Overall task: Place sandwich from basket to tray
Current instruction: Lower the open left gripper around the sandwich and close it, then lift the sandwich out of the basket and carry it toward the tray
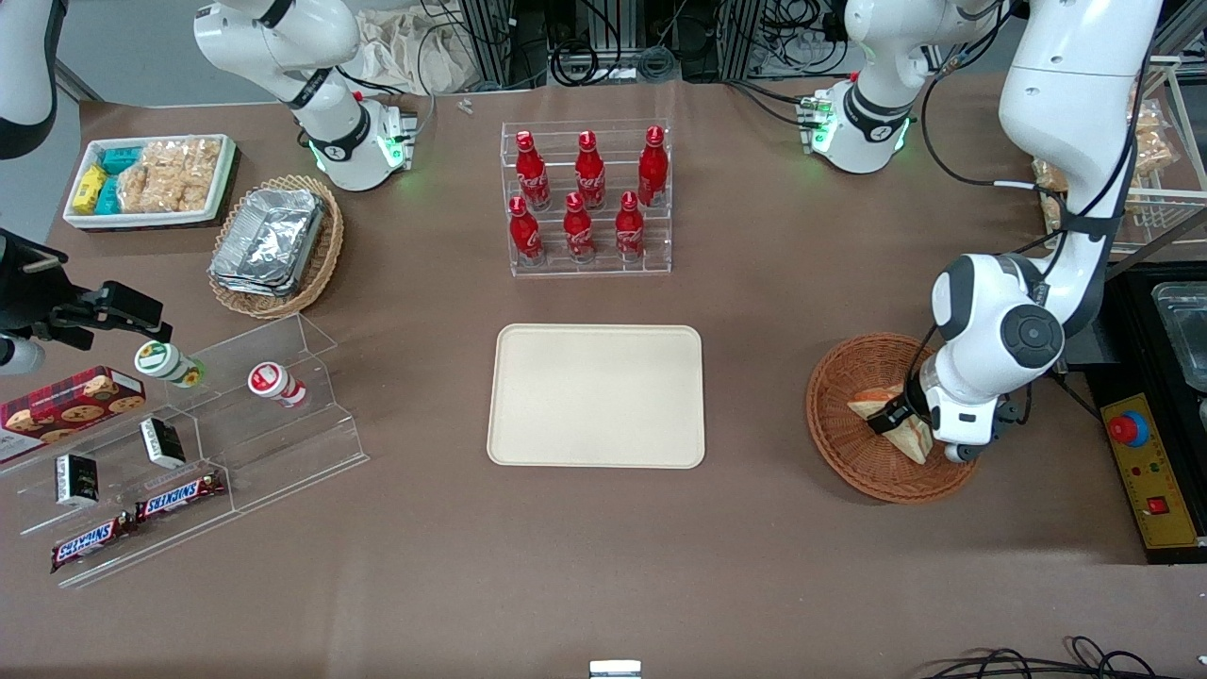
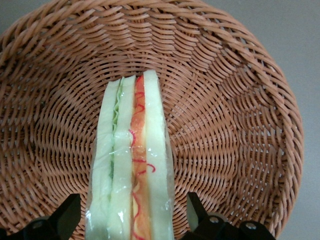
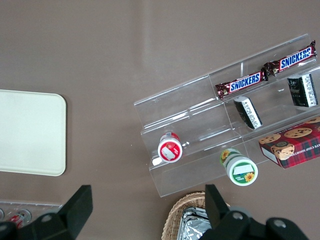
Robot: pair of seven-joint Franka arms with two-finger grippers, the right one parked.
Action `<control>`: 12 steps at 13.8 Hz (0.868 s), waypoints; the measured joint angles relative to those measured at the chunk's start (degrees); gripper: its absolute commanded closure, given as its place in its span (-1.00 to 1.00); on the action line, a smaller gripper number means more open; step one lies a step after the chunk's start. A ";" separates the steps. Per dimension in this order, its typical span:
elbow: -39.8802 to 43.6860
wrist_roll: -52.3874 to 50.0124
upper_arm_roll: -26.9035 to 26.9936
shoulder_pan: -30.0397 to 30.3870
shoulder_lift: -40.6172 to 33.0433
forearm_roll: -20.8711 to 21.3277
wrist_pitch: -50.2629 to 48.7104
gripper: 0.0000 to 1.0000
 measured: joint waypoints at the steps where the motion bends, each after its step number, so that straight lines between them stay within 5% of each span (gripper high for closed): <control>1: 0.00 0.00 0.00 0.00 0.04 0.00 0.05 0.40; 2: 0.00 0.00 0.00 0.00 0.04 0.00 0.06 0.80; 5: 0.12 0.25 -0.06 -0.05 0.04 0.02 0.21 0.98; 12: 2.18 5.52 -0.03 0.00 -3.24 0.28 -4.74 1.00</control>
